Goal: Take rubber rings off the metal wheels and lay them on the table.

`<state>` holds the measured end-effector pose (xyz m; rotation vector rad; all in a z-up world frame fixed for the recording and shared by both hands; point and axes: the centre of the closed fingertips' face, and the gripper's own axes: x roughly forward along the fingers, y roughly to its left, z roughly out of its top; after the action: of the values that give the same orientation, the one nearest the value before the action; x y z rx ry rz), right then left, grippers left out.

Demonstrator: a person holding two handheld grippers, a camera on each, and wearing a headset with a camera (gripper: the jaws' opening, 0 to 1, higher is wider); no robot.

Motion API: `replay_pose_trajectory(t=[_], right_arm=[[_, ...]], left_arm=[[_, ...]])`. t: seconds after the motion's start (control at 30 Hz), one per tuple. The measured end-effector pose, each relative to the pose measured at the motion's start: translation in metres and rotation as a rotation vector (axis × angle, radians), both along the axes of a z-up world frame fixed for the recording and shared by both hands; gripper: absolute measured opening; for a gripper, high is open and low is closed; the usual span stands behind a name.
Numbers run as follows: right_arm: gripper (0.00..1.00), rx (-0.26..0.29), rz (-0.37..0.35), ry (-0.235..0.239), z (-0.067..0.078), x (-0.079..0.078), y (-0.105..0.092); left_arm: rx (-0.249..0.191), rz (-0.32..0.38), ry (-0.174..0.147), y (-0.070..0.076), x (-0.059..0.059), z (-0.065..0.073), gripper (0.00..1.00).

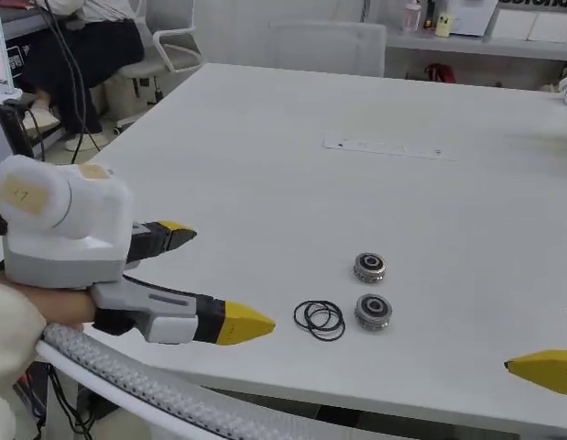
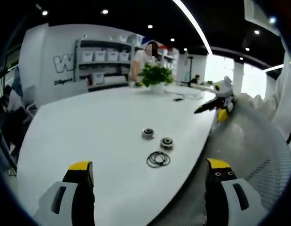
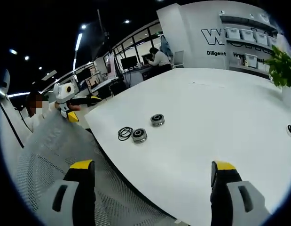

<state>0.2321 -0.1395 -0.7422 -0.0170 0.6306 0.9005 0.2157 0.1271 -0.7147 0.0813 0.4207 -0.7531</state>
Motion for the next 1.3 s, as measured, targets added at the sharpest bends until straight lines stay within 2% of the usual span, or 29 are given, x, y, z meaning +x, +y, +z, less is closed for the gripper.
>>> replay_pose_trajectory(t=[0.27, 0.33, 0.47, 0.87, 0.97, 1.3], right_arm=[[1.0, 0.03, -0.016, 0.004, 0.003, -0.001, 0.001], [1.0, 0.03, -0.016, 0.01, 0.002, -0.002, 0.001], [1.0, 0.008, -0.012, 0.016, -0.001, -0.004, 0.0], [1.0, 0.045, -0.024, 0.043, -0.002, -0.009, 0.002], [1.0, 0.059, -0.027, 0.056, -0.003, -0.012, 0.004], [1.0, 0.056, -0.014, 0.076, -0.006, -0.024, 0.009]], left_arm=[[-0.025, 0.017, 0.001, 0.002, 0.0, 0.001, 1.0], [-0.017, 0.011, 0.014, 0.002, -0.002, -0.002, 1.0], [-0.007, 0.009, 0.013, 0.002, -0.002, -0.003, 1.0], [-0.004, 0.003, 0.032, 0.003, -0.005, -0.006, 1.0], [-0.021, -0.013, 0.068, -0.001, -0.009, -0.009, 1.0], [-0.026, -0.025, 0.068, 0.0, -0.015, -0.009, 1.0]])
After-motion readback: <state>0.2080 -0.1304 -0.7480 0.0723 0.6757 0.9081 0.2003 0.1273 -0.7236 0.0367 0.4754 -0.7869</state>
